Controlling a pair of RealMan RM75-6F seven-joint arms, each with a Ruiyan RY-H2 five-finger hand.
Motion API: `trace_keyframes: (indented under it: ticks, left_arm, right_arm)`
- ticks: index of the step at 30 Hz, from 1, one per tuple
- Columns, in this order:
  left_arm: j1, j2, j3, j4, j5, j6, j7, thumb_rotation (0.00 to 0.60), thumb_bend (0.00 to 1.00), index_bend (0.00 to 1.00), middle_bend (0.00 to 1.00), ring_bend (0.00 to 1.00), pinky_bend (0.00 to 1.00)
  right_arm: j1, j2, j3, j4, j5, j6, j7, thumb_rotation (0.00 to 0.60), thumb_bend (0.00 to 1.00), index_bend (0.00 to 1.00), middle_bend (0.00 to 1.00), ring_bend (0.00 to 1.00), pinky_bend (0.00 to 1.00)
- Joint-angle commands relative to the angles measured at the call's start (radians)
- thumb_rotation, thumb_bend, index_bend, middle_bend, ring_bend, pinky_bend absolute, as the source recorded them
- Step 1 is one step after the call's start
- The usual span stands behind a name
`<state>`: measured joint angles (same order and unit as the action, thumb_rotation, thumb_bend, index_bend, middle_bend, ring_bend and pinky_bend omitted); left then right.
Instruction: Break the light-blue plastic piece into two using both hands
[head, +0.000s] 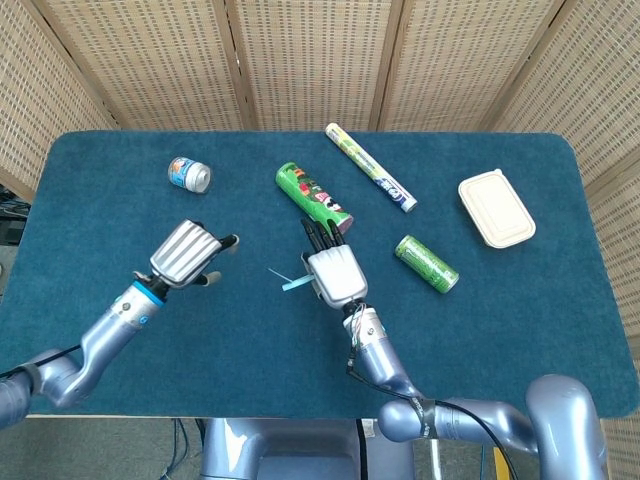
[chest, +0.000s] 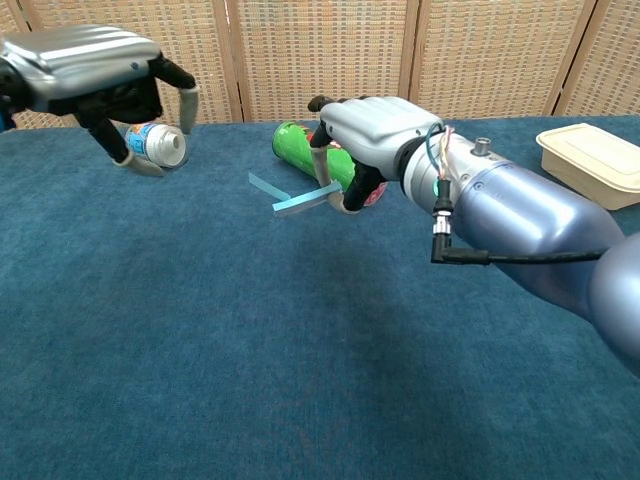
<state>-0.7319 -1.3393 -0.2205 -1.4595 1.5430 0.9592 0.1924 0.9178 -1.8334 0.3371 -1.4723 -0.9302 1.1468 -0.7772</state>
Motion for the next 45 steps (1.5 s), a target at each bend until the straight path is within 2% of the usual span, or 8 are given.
trace_keyframes:
  ticks: [1,4,9,18,26,45]
  left_arm:
    - [-0.041,-0.045,-0.007,0.001,-0.049,-0.047,0.017,0.600,0.17,0.49,0.97,0.84,0.71]
    - [-0.064,-0.087,-0.008,0.014,-0.080,-0.064,0.020,0.600,0.20,0.50,0.97,0.84,0.71]
    - [-0.088,-0.134,-0.013,0.048,-0.121,-0.079,0.005,0.600,0.31,0.52,0.97,0.84,0.71]
    - [-0.112,-0.175,0.006,0.098,-0.123,-0.073,-0.058,0.600,0.31,0.53,0.97,0.84,0.71]
    - [-0.118,-0.189,0.016,0.137,-0.082,-0.014,-0.114,0.600,0.31,0.53,0.97,0.84,0.71]
    - [-0.148,-0.214,0.024,0.153,-0.106,-0.031,-0.158,0.600,0.32,0.52,0.97,0.84,0.71]
  right_arm:
    - [0.001,0.005,0.000,-0.010,0.006,0.006,-0.008,0.600,0.54,0.62,0.00,0.00,0.00]
    - [0.003,0.007,-0.002,-0.016,0.010,0.011,-0.013,0.600,0.54,0.62,0.00,0.00,0.00]
    - [0.002,0.014,-0.002,-0.018,0.017,0.016,-0.011,0.600,0.57,0.62,0.00,0.00,0.00]
    - [-0.002,0.030,-0.009,-0.025,0.023,0.018,0.002,0.600,0.57,0.62,0.00,0.00,0.00]
    - [-0.006,0.038,-0.021,-0.029,0.017,0.025,0.007,0.600,0.57,0.62,0.00,0.00,0.00]
    - [-0.008,0.048,-0.026,-0.069,0.005,0.042,0.008,0.600,0.57,0.62,0.00,0.00,0.00]
